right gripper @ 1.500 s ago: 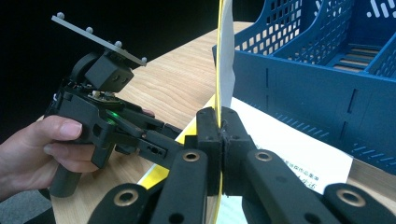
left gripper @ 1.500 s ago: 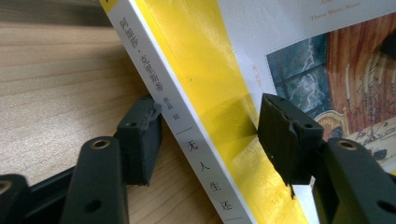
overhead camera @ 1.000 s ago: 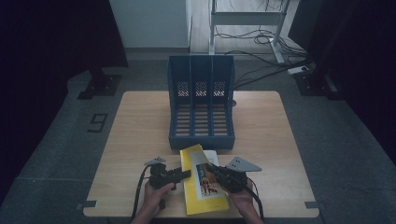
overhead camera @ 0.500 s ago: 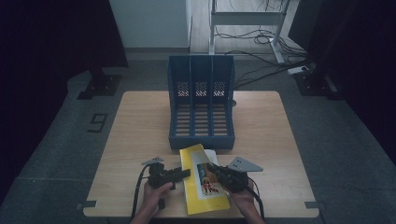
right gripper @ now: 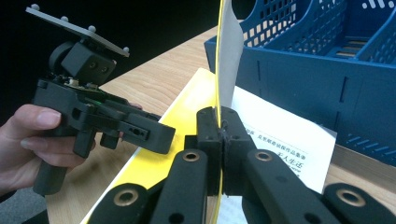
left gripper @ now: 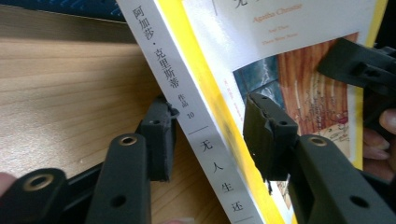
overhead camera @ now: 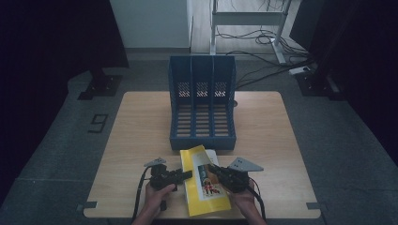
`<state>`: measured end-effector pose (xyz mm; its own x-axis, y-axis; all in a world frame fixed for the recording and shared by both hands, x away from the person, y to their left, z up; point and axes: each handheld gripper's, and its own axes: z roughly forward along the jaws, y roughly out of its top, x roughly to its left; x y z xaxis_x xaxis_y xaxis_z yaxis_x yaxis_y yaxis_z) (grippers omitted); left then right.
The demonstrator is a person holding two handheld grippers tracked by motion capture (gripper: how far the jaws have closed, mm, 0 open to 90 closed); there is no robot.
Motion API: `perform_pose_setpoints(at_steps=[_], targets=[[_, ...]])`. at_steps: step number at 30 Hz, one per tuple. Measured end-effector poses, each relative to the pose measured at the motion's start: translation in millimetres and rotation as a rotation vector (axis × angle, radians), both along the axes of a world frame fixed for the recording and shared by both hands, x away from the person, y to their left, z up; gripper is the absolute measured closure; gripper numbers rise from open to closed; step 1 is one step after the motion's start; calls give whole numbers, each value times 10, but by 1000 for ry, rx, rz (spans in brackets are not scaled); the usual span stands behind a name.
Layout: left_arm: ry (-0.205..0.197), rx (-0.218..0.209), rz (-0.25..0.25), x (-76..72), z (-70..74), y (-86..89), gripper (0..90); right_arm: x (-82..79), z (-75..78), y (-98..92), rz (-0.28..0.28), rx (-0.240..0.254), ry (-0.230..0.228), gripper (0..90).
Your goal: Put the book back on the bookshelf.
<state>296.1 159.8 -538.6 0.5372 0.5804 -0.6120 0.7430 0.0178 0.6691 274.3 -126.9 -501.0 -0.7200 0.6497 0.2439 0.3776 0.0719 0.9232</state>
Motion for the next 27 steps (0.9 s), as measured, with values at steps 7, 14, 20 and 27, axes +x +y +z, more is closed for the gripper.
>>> perform_pose_setpoints(at_steps=[7, 14, 20, 27], targets=[[-3, 5, 18, 2, -8, 8, 601, -16, 11, 10, 6, 11, -12, 879], [4, -48, 22, 6, -21, 66, 668, -23, 16, 12, 7, 18, -21, 877], [-22, -22, 10, -12, 15, 56, 670, 13, 1, -14, -16, -6, 7, 850], [-82, 16, -14, -62, 94, 18, 677, 58, -32, -21, -9, -37, 34, 800]])
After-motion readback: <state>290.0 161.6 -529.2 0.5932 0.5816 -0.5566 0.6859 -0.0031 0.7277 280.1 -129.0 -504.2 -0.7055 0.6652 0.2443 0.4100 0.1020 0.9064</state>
